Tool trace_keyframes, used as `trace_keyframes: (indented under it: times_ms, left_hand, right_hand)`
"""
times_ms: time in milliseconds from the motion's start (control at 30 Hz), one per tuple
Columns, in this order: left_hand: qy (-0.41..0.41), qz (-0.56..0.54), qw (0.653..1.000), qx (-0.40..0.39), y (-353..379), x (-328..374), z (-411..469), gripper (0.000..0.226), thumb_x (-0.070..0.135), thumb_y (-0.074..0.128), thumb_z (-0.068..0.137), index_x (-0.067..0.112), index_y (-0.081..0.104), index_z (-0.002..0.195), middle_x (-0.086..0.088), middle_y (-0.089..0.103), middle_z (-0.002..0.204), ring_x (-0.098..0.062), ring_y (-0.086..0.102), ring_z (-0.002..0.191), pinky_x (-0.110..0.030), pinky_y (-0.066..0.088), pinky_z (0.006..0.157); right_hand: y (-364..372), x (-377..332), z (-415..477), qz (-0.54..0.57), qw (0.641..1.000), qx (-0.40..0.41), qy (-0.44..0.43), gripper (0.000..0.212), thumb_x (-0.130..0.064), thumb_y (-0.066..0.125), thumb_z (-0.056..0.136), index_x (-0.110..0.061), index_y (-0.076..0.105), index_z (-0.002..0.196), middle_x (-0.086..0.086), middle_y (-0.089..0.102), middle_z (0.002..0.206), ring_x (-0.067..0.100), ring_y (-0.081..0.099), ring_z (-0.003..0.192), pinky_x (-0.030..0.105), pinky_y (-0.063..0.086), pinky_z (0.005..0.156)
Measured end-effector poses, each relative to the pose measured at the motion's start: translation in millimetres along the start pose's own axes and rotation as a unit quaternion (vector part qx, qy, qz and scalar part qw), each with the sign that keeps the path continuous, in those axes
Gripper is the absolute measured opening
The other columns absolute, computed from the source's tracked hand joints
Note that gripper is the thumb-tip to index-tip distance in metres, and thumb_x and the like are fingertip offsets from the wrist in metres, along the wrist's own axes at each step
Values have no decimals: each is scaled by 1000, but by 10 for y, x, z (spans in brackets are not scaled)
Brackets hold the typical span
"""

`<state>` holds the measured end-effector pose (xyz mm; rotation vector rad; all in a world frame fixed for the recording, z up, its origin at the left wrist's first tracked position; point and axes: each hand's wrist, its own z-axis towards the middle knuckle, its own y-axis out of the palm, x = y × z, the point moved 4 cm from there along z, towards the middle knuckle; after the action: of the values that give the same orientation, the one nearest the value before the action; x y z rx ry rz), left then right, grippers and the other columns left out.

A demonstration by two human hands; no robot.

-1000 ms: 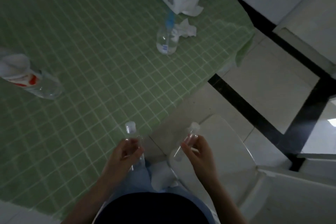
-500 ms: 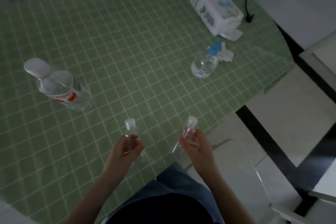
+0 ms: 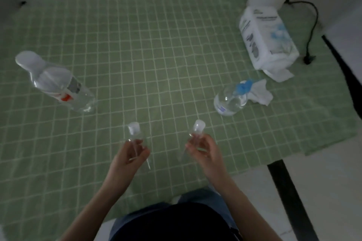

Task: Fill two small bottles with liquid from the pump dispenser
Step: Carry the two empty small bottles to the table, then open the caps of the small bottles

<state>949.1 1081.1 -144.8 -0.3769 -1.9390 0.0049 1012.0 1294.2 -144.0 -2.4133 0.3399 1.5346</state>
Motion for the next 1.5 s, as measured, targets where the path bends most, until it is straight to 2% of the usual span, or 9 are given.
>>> trace_keyframes:
  times_ms: [167, 400, 500, 633, 833, 1033, 1167, 1300, 1500]
  left_hand:
    - [-10, -38, 996, 83, 596, 67, -154, 17, 7, 65, 83, 5, 53, 94, 7, 64, 96, -2, 64, 85, -7, 47, 62]
    - [-2, -65, 990, 129, 1070, 189, -264, 20, 8, 66, 81, 18, 55, 95, 1, 67, 91, -1, 65, 78, -12, 50, 62]
    - [7, -33, 991, 133, 1102, 199, -165, 25, 15, 68, 81, 17, 56, 103, 4, 65, 100, -5, 62, 93, -20, 48, 79]
    - [40, -11, 987, 152, 1067, 281, 91, 29, 17, 70, 79, 37, 56, 95, 21, 65, 86, 11, 60, 84, -7, 47, 69]
    - [120, 14, 978, 171, 858, 301, 625, 29, 16, 69, 80, 36, 54, 95, 13, 59, 89, 13, 57, 79, -7, 46, 69]
    - [210, 9, 964, 161, 874, 45, 936, 33, 14, 69, 80, 40, 53, 93, 15, 59, 87, 14, 58, 77, -5, 45, 64]
    - [256, 19, 956, 139, 893, -64, 975, 26, 46, 66, 69, 50, 53, 91, 22, 61, 85, 2, 61, 84, -15, 51, 71]
    - [283, 55, 946, 150, 893, -151, 994, 41, 60, 60, 64, 43, 50, 101, 14, 59, 93, -7, 61, 92, -24, 50, 78]
    - [257, 115, 938, 200, 912, -174, 1032, 54, 30, 71, 76, 18, 46, 123, -2, 58, 112, -18, 56, 107, -23, 43, 88]
  right_hand:
    - [-528, -102, 216, -59, 994, -91, -14, 23, -26, 72, 84, -23, 61, 104, -9, 67, 100, 10, 65, 99, 28, 55, 87]
    - [-870, -180, 410, -102, 980, -165, -37, 24, -38, 71, 81, -33, 60, 102, -16, 66, 99, -1, 62, 98, 28, 51, 91]
    - [-869, -175, 485, -97, 978, -178, -42, 30, -44, 70, 77, -31, 61, 102, -14, 67, 100, 3, 63, 100, 34, 52, 94]
    - [-799, -204, 626, -87, 978, -181, -63, 49, -55, 67, 71, -24, 61, 109, -9, 68, 104, 8, 66, 99, 39, 54, 94]
    - [-557, -375, 984, -111, 965, -191, -145, 39, -49, 68, 78, -26, 57, 107, -8, 64, 100, 12, 65, 97, 30, 54, 89]
    - [-364, -333, 1291, -132, 947, -186, -225, 44, -41, 69, 83, -20, 57, 120, -7, 65, 110, 9, 64, 104, 34, 54, 94]
    - [-316, -272, 1328, -129, 934, -196, -268, 46, -51, 68, 74, -26, 58, 112, -7, 67, 107, 8, 65, 102, 33, 54, 93]
    - [-343, -194, 1331, -134, 928, -191, -291, 40, -48, 69, 73, -29, 60, 107, -9, 68, 105, 1, 65, 100, 23, 53, 90]
    - [-444, -158, 1195, -123, 925, -174, -315, 45, -46, 68, 70, -25, 60, 109, -8, 69, 104, 3, 64, 101, 21, 52, 89]
